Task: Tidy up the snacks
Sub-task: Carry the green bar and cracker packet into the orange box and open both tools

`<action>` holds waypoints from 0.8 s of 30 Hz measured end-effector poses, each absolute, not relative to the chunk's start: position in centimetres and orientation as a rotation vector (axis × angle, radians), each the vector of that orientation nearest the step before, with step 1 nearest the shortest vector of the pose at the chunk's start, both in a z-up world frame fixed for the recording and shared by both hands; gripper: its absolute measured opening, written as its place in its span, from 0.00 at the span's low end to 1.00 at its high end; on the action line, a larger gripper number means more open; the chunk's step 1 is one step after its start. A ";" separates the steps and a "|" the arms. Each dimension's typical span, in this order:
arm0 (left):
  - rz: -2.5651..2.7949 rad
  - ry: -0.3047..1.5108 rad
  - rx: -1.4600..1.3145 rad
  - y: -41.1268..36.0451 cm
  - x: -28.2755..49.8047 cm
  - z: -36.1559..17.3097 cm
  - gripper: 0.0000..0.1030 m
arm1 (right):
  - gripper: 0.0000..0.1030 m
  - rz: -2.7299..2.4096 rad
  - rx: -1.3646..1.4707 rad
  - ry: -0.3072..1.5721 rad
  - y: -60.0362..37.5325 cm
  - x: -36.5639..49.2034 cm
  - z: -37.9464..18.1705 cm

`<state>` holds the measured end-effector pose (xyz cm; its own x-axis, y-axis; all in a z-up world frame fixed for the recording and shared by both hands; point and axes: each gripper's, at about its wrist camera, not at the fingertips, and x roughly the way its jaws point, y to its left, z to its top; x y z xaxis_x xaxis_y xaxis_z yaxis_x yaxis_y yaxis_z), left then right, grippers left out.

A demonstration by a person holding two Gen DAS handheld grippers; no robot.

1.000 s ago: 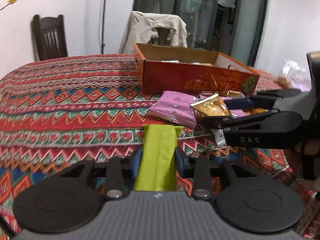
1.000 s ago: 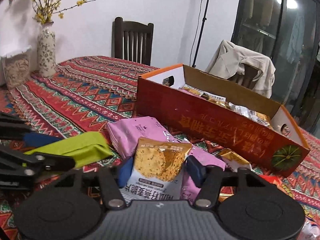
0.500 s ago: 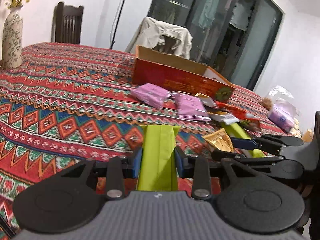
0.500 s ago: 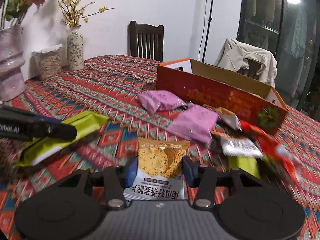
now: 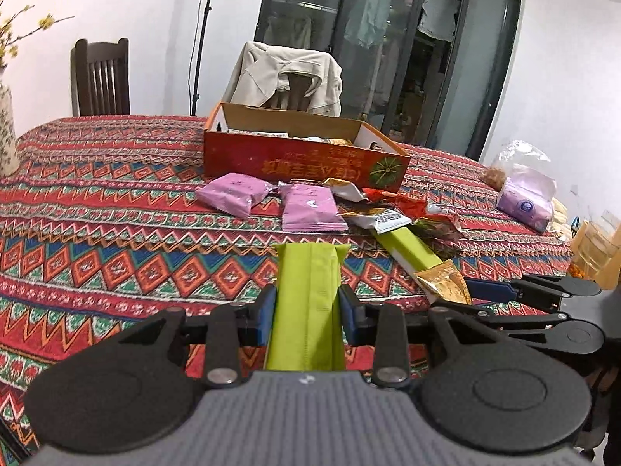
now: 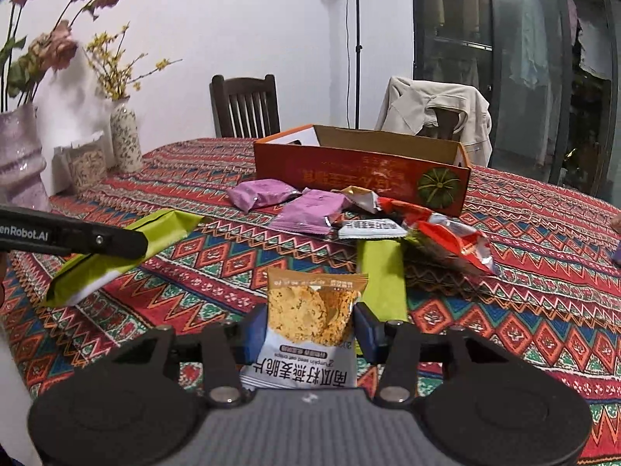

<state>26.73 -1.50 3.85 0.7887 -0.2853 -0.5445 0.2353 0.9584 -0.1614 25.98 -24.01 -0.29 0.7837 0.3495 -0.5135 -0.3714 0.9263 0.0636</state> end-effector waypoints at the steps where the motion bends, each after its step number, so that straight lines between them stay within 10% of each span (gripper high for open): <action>1: -0.281 0.600 -0.083 -1.7 26.8 3.9 0.34 | 0.45 0.388 -0.034 0.544 -24.3 26.1 -0.4; 24: -0.175 0.570 -0.113 -1.9 58.4 11.2 0.34 | 0.45 0.528 -0.027 0.506 -25.4 51.3 9.8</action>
<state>58.42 -1.92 11.22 0.8276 -0.1957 -0.5262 0.1330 0.9789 -0.1549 51.27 -25.36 9.80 0.7442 0.4756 -0.4691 -0.4885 0.8664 0.1035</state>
